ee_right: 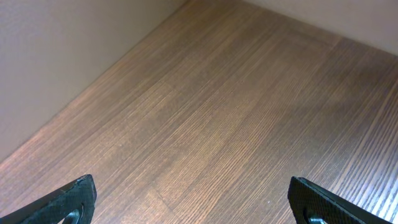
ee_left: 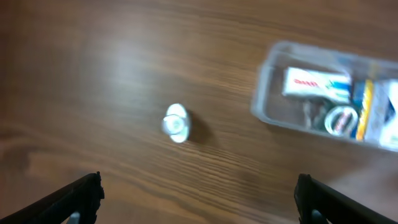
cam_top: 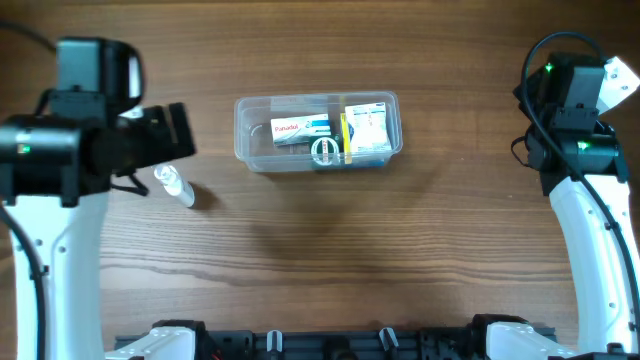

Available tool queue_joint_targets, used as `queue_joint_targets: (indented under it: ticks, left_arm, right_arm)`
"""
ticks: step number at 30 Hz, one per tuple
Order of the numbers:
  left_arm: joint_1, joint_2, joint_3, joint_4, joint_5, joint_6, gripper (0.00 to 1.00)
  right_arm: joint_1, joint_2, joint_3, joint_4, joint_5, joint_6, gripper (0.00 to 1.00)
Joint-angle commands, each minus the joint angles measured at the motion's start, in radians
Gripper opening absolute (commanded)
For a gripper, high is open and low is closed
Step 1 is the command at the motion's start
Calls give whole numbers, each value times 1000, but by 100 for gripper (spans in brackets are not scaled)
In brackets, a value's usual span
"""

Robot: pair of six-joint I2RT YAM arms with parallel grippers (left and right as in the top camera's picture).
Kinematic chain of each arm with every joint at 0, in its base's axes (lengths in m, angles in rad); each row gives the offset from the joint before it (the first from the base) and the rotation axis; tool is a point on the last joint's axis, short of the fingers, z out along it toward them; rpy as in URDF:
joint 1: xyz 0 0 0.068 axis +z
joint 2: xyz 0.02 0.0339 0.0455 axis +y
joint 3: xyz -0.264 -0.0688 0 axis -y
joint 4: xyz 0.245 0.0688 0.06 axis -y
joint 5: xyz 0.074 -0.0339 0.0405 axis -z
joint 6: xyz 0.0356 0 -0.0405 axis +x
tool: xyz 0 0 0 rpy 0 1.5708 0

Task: Pack container
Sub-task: 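Open left gripper and withdraw it toward the white bottle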

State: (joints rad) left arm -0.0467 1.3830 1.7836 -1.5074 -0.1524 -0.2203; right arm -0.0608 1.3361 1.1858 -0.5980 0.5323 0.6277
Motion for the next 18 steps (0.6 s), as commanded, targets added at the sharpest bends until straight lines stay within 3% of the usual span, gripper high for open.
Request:
queue_joint_targets:
  ticks: [1,7,18]
  left_arm:
    - [74,14,14,2,5,-53,100]
    - [89,92,14,14,6,-23,100]
    - [93,334,14,-106,6,-35,100]
  right_arm:
    - [2,9,-3,3,9,10,100]
    - [2,9,-3,3,9,10,100]
    - [2,9,-3,3,9,10,100]
